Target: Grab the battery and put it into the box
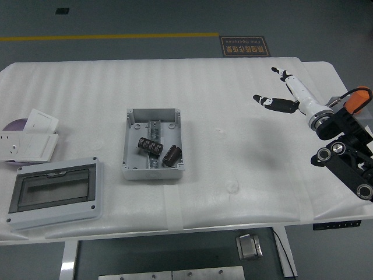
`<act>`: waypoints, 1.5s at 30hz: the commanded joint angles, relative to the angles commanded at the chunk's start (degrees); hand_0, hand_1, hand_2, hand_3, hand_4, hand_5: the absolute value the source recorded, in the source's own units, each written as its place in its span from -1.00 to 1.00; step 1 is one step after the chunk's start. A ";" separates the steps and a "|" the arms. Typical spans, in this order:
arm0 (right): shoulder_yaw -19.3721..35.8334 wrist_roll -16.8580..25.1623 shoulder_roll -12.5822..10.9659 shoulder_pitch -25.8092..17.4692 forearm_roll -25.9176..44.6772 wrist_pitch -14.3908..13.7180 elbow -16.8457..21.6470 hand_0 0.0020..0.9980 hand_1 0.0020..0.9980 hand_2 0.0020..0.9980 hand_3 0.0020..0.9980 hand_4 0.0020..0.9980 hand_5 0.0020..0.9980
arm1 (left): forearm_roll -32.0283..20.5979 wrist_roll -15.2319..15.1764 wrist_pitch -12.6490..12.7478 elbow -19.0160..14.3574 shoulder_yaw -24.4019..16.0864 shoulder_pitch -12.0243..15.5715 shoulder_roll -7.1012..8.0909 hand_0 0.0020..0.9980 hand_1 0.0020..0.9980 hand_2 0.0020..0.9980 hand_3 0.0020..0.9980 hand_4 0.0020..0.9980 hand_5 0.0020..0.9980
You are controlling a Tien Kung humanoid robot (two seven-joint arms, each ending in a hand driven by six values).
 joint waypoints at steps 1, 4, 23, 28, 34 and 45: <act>0.45 0.17 0.08 -0.49 0.03 0.00 -0.04 0.82 0.79 0.92 1.00 0.72 -0.03 | -0.05 0.00 0.02 0.00 0.07 0.05 0.06 0.33 0.37 0.11 0.16 0.01 -0.12; 1.64 0.73 0.34 -1.92 0.21 -0.03 -0.12 0.80 0.78 0.89 1.00 0.71 -0.02 | -0.15 0.01 0.06 0.00 0.24 0.38 0.20 0.33 0.37 0.11 0.16 0.01 -0.13; 5.53 7.55 1.04 -6.91 6.69 -2.98 0.03 0.72 0.68 0.78 1.00 0.70 0.00 | -1.89 -0.18 0.18 0.00 0.71 2.01 0.52 0.33 0.37 0.12 0.16 0.02 -0.13; 5.67 7.40 1.05 -7.44 6.88 -2.72 0.42 0.72 0.67 0.78 1.00 0.70 0.01 | -2.44 -0.28 0.24 0.00 0.88 2.51 0.26 0.33 0.37 0.12 0.16 0.02 -0.13; 5.91 7.19 1.00 -7.67 6.81 -2.72 1.06 0.72 0.66 0.78 1.00 0.70 0.02 | -2.86 -0.27 0.20 0.00 1.08 2.74 -0.13 0.33 0.37 0.13 0.17 0.03 -0.13; 3.34 6.74 1.13 -5.14 7.06 -2.80 0.90 0.71 0.65 0.78 1.00 0.71 0.04 | -2.71 -0.20 0.31 0.00 0.78 2.77 -0.80 0.33 0.37 0.13 0.17 0.03 -0.14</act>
